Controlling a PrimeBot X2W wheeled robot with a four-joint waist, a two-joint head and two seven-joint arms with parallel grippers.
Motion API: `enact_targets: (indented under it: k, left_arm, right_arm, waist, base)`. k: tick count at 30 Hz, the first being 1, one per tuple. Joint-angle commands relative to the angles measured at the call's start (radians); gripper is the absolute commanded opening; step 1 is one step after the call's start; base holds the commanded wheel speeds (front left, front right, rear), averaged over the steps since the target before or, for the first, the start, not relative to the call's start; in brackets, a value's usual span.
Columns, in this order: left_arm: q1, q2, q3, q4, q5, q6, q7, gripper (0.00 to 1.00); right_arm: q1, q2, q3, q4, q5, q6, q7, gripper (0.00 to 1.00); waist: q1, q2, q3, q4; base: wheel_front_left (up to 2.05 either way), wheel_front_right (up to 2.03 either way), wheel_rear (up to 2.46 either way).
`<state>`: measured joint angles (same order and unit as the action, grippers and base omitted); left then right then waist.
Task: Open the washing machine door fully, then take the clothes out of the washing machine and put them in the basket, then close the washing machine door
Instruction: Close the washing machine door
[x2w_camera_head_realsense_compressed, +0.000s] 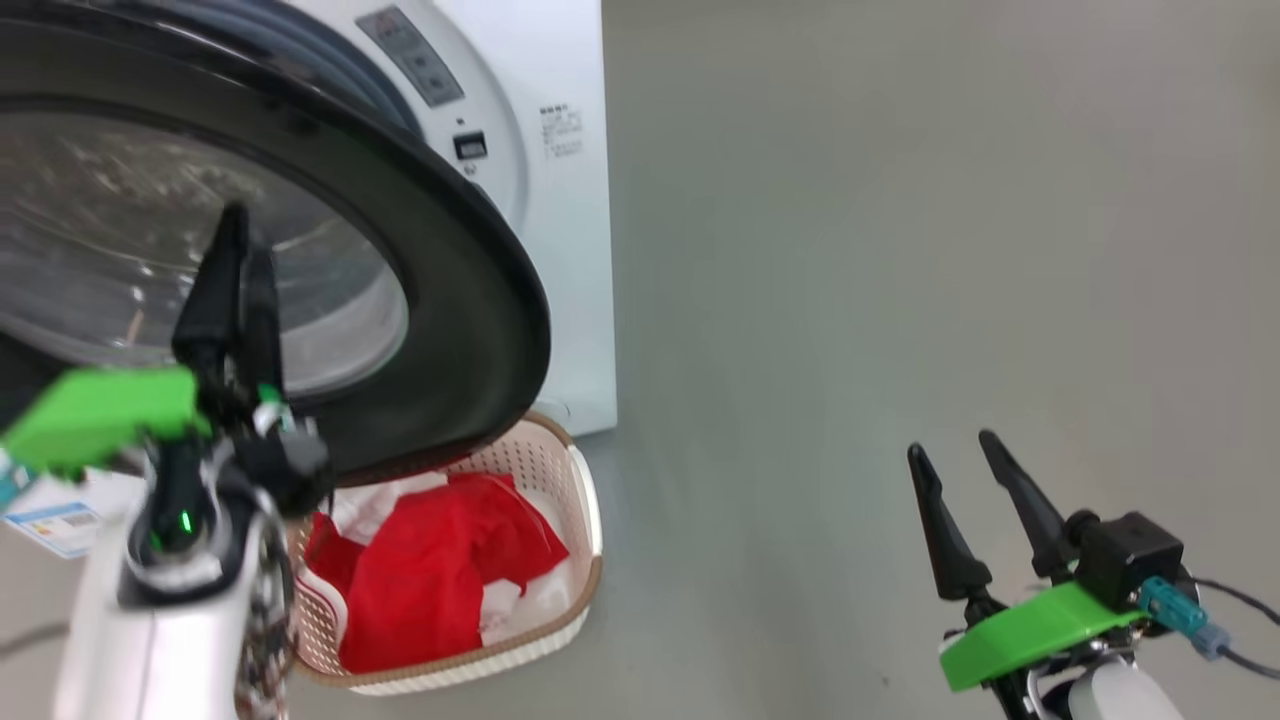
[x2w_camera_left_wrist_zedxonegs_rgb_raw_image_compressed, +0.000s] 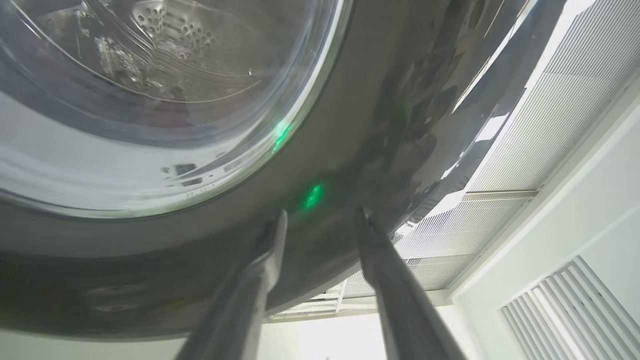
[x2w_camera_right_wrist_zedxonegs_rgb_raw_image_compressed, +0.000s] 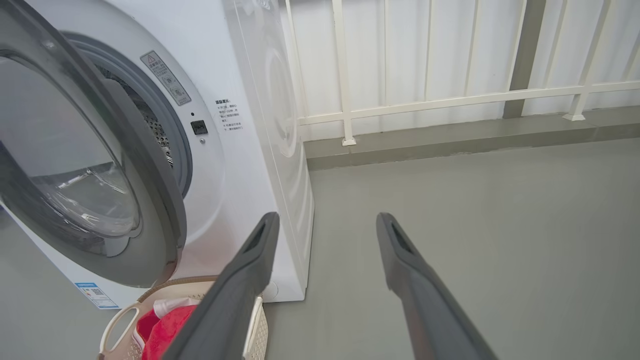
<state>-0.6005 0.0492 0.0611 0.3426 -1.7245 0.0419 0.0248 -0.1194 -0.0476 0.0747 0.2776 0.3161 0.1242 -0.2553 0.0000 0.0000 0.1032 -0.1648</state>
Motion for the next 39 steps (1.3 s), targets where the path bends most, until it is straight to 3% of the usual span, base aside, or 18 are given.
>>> enact_targets:
  k: [1, 8, 13, 17, 22, 30, 31, 35, 39]
  left_arm:
    - [0.033, 0.032, 0.028, -0.038, -0.007, -0.016, 0.005, 1.00]
    - [0.205, 0.035, 0.029, -0.114, -0.005, -0.031, 0.028, 1.00]
    - [0.335, 0.057, -0.003, -0.177, 0.117, -0.050, -0.041, 1.00]
    - [0.441, 0.076, -0.043, -0.249, 0.220, -0.116, -0.079, 1.00]
    - [0.557, 0.124, -0.083, -0.274, 0.416, -0.151, -0.189, 1.00]
    - [0.687, 0.167, -0.064, -0.320, 0.812, -0.154, -0.285, 1.00]
    - [0.687, 0.167, -0.064, -0.320, 0.812, -0.154, -0.285, 1.00]
    - [0.717, 0.168, -0.033, -0.349, 1.149, -0.110, -0.286, 1.00]
    - [0.737, 0.115, 0.009, -0.375, 1.352, -0.114, -0.286, 1.00]
  right_arm:
    - [0.003, -0.003, 0.018, -0.018, -0.004, 0.007, -0.006, 1.00]
    - [0.037, -0.003, 0.016, -0.014, -0.003, 0.007, -0.006, 1.00]
    - [0.060, -0.003, 0.007, -0.016, 0.001, 0.007, -0.006, 1.00]
    - [0.073, -0.003, 0.007, -0.019, 0.008, 0.007, -0.006, 1.00]
    - [0.086, -0.003, 0.000, -0.023, 0.012, 0.007, -0.006, 1.00]
    - [0.101, -0.003, -0.012, -0.039, 0.012, 0.007, -0.006, 1.00]
    - [0.101, -0.003, -0.012, -0.039, 0.012, 0.007, -0.006, 1.00]
    - [0.111, -0.003, -0.014, -0.049, 0.013, 0.007, -0.006, 1.00]
    - [0.116, -0.003, -0.014, -0.053, 0.014, 0.007, -0.006, 1.00]
  waist:
    - [0.0000, 0.0000, -0.045, 0.021]
    - [0.0000, 0.0000, -0.110, 0.059]
    - [0.0000, 0.0000, -0.137, 0.086]
    - [0.0000, 0.0000, -0.154, 0.101]
    - [0.0000, 0.0000, -0.173, 0.117]
    - [0.0000, 0.0000, -0.196, 0.133]
    - [0.0000, 0.0000, -0.196, 0.133]
    - [0.0000, 0.0000, -0.201, 0.139]
    - [0.0000, 0.0000, -0.204, 0.140]
  base:
    - [0.00, 0.00, 0.00]
    - [0.00, 0.00, 0.00]
    - [0.00, 0.00, 0.00]
    - [0.00, 0.00, 0.00]
    - [0.00, 0.00, 0.00]
    - [0.00, 0.00, 0.00]
    - [0.00, 0.00, 0.00]
    - [0.00, 0.00, 0.00]
    - [0.00, 0.00, 0.00]
